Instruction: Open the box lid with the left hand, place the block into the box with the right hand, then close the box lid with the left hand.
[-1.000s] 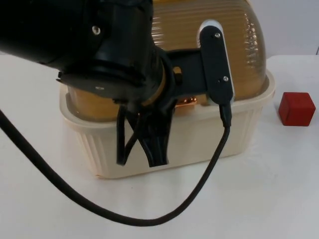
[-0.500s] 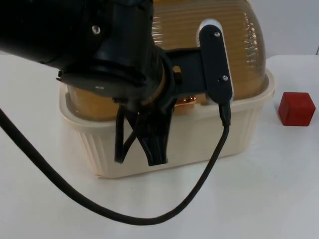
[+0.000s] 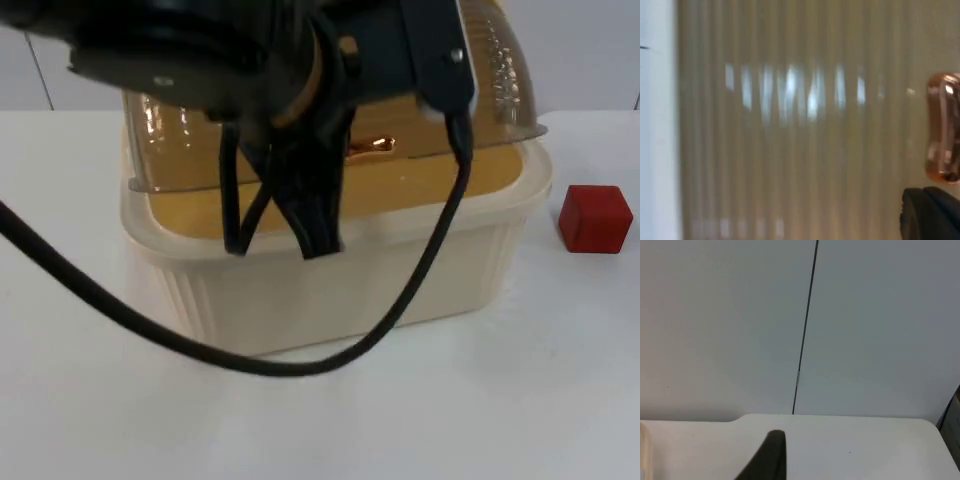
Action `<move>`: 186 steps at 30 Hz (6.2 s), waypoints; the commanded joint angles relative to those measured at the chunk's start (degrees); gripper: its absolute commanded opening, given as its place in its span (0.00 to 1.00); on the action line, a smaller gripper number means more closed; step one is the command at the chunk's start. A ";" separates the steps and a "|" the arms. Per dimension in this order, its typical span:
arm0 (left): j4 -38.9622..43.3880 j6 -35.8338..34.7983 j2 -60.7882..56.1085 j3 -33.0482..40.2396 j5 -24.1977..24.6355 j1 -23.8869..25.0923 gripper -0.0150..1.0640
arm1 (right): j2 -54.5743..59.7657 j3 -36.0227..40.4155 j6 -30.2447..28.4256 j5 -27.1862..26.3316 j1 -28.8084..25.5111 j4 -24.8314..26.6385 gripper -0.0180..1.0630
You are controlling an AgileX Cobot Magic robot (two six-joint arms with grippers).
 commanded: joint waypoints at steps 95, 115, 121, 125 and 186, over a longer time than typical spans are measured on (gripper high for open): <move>-2.15 3.10 8.00 -1.58 -4.33 -0.60 0.01 | -0.18 -0.17 0.33 0.80 0.11 -0.15 0.94; -10.25 16.45 7.38 -11.34 -3.84 2.80 0.01 | -0.18 -0.17 0.33 1.03 0.11 -0.10 0.94; -9.91 17.11 7.38 -15.29 -3.84 6.38 0.01 | -0.18 -0.17 0.33 1.03 0.11 -0.10 0.94; -9.59 17.11 7.30 -17.72 -4.47 8.10 0.01 | -0.18 -0.17 0.33 0.80 0.11 -0.10 0.94; -51.26 11.63 -22.32 -19.00 -1.09 52.02 0.01 | -0.18 -0.17 0.33 -0.07 0.11 -0.20 0.94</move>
